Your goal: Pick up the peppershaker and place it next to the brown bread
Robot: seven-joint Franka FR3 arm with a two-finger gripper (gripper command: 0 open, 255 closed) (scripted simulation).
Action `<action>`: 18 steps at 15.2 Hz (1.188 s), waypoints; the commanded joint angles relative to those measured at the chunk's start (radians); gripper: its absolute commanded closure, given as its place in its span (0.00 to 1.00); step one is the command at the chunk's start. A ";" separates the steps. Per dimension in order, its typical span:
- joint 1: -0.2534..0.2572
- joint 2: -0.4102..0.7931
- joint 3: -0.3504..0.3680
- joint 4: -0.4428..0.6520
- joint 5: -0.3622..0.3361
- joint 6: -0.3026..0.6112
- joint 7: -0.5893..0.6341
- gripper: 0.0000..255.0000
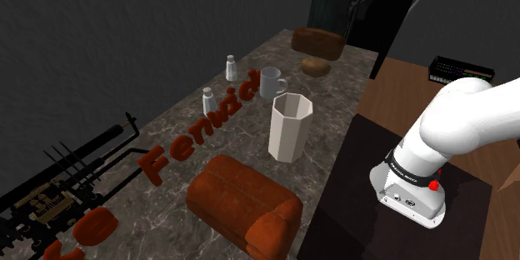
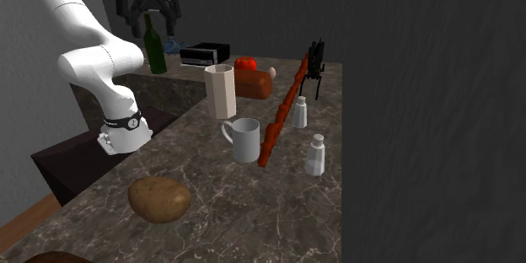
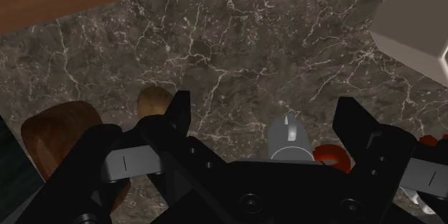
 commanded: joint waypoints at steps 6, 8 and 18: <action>0.029 0.123 0.060 0.006 0.027 0.123 0.042 0.00; 0.038 0.178 0.084 0.017 0.033 0.169 0.059 0.00; 0.078 0.484 0.202 0.139 0.015 0.363 0.153 0.00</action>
